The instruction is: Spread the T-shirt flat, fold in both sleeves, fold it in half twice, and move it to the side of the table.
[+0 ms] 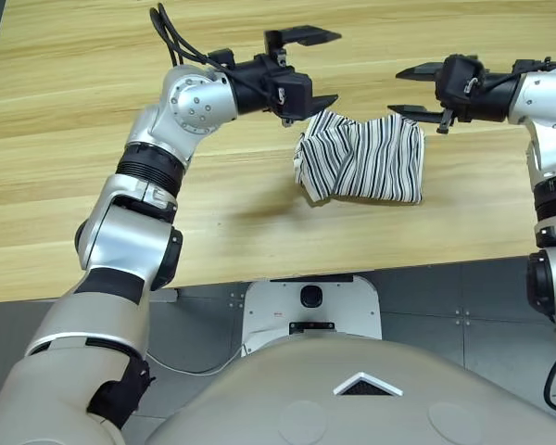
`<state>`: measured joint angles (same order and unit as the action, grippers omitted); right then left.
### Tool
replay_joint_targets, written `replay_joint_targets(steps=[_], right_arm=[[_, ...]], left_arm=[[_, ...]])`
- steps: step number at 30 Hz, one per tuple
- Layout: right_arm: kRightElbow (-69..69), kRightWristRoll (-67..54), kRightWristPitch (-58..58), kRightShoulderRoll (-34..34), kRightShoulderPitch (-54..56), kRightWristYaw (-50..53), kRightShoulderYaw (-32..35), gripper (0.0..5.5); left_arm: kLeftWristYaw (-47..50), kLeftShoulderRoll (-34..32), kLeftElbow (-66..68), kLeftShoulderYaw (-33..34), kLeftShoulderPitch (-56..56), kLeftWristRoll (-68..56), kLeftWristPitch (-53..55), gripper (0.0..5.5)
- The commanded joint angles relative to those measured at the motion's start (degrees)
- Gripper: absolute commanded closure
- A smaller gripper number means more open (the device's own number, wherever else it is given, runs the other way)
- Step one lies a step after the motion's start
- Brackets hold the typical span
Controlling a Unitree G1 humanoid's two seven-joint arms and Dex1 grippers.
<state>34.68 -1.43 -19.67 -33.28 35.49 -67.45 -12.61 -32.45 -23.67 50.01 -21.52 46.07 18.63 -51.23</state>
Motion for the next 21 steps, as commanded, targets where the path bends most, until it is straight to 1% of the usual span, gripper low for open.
replay_joint_targets(steps=[1,3,5,12,15,21], right_arm=[[-2.47,2.47,5.24,-4.13,-2.71,-5.32,-3.02,3.41],[-4.07,5.27,8.01,-6.7,-4.53,-7.79,-5.32,3.41],[-5.74,4.56,9.12,-6.85,-5.66,-9.24,-5.42,3.41],[-9.05,-9.35,12.09,1.09,-6.45,-11.25,0.47,3.41],[-6.71,-10.78,12.68,3.79,-4.85,-10.99,0.8,3.41],[-0.24,-9.26,11.27,7.2,-2.08,-10.56,0.37,3.41]], left_arm=[[-0.9,-2.07,-3.19,2.1,-2.67,-2.31,1.61,1.75],[-0.99,-2.5,-4.27,2.39,-3.88,-2.72,1.97,1.75],[-0.9,-2.54,-5.39,2.75,-4.82,-3.32,2.42,1.75],[-0.55,-0.32,-11.54,5.68,-10.2,-9.82,5.13,1.75],[-0.22,0.23,-15.96,6.68,-13.74,-11.92,6.68,1.75],[0.72,1.45,-23.51,7.87,-18.85,-14.37,9.77,1.75]])
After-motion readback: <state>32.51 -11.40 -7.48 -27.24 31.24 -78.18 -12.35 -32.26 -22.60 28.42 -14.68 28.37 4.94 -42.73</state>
